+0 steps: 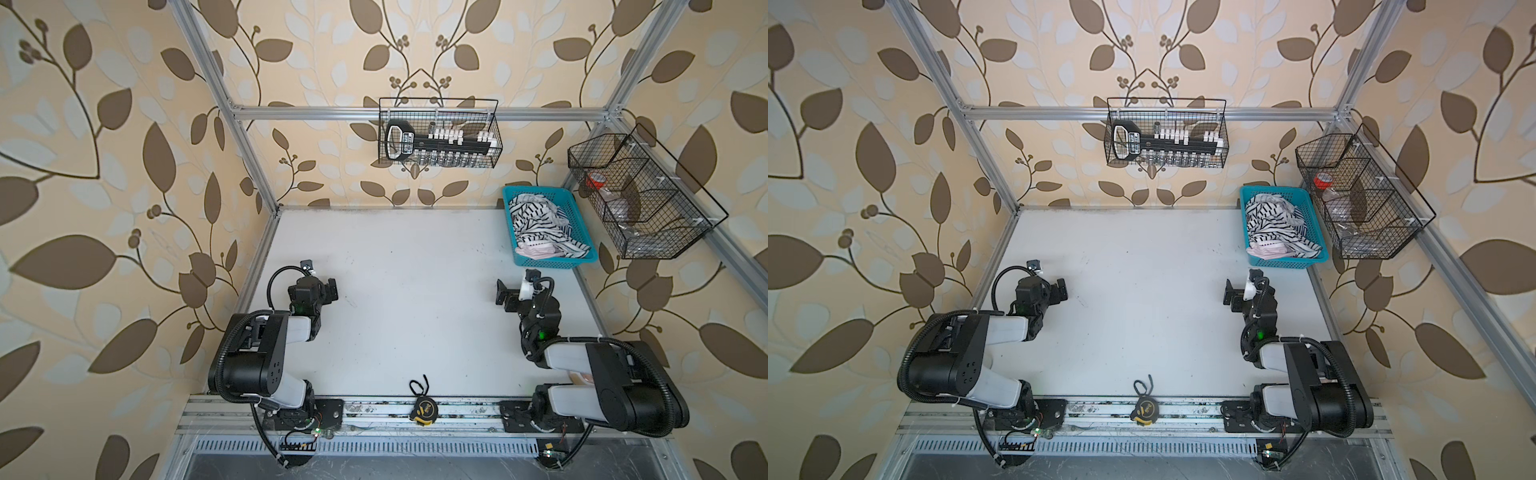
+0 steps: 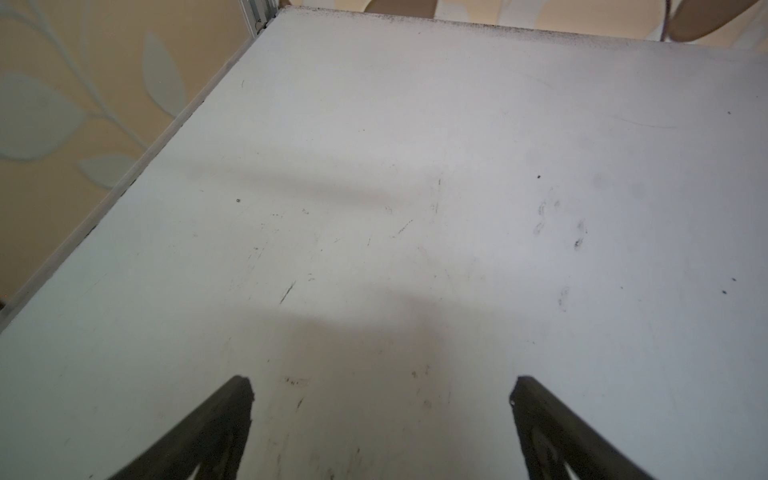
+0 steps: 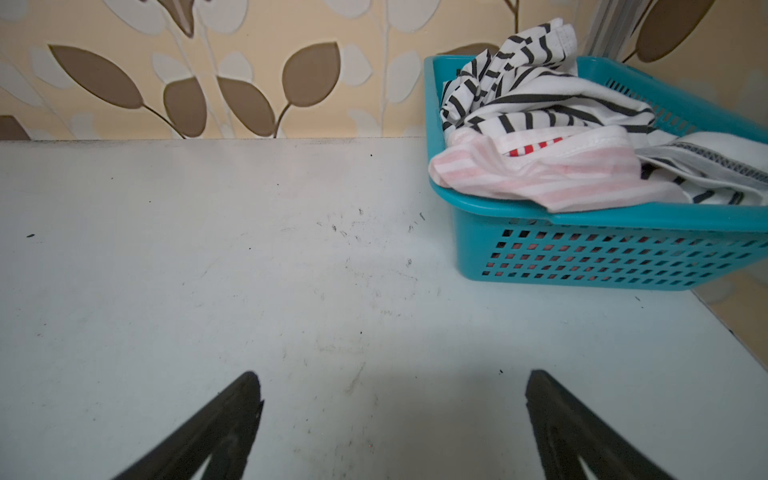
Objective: Fold and stack the tank tops
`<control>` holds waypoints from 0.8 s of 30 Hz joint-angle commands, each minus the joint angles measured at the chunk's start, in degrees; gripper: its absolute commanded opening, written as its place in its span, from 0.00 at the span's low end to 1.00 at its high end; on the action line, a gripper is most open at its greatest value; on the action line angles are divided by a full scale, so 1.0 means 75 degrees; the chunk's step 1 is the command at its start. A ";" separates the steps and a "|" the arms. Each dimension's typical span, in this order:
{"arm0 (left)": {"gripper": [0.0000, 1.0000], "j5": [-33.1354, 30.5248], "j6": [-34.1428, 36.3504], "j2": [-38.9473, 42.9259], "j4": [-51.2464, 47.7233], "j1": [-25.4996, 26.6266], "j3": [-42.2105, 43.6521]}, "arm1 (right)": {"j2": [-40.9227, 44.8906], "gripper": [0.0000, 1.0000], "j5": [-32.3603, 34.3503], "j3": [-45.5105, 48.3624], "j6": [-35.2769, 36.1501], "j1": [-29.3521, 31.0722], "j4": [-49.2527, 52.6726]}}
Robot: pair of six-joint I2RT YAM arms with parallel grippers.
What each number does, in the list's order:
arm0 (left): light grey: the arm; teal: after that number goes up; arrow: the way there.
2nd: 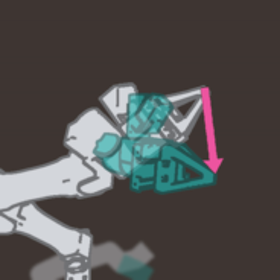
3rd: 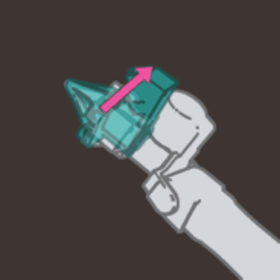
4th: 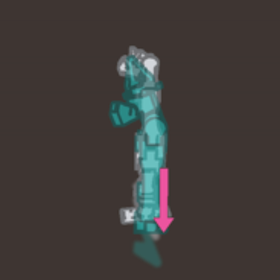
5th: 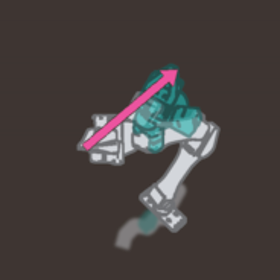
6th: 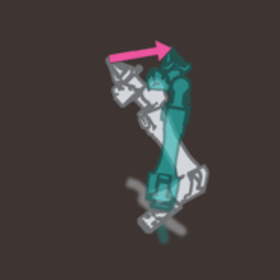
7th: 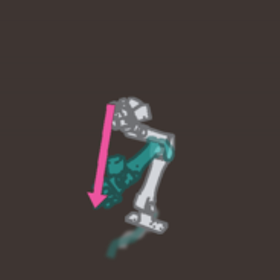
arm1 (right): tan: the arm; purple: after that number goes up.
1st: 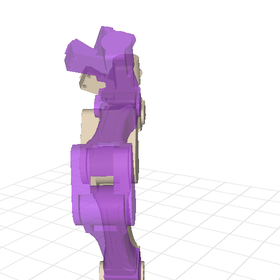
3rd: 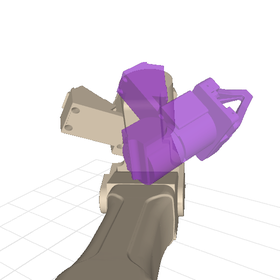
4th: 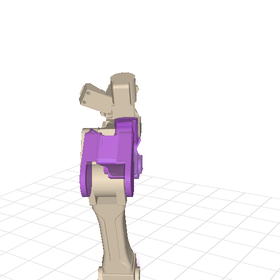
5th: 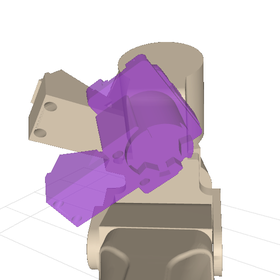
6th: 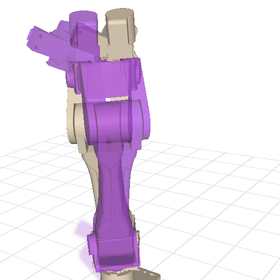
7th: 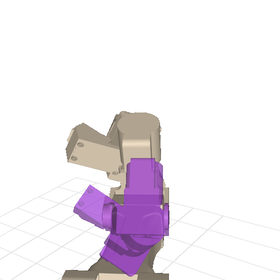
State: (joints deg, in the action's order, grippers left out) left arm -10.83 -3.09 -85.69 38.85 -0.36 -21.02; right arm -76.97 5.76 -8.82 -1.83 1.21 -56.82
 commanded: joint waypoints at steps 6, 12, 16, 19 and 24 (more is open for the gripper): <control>0.99 0.0010 0.0108 -0.0003 0.0281 0.0001 -0.0233 | -0.0058 1.00 -0.0032 -0.0195 0.0176 -0.0026 -0.0253; 0.99 0.0001 0.0108 0.0011 0.0281 0.0002 -0.0227 | -0.0060 1.00 -0.0030 -0.0189 0.0180 -0.0022 -0.0253; 0.99 0.0003 0.0108 -0.0001 0.0281 0.0001 -0.0239 | -0.0055 1.00 -0.0045 -0.0204 0.0176 -0.0033 -0.0235; 0.99 0.0010 0.0106 -0.0012 0.0274 0.0007 -0.0233 | -0.0061 1.00 -0.0201 -0.0202 0.0164 -0.0084 -0.0226; 0.99 0.0049 0.0095 -0.0024 0.0247 -0.0015 -0.0268 | -0.0079 1.00 -0.0305 -0.0247 0.0140 -0.0126 -0.0177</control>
State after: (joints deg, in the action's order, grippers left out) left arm -10.83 -3.09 -85.69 38.85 -0.36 -21.02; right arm -76.97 4.82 -8.91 -1.85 0.58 -56.77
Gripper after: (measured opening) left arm 0.991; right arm 0.999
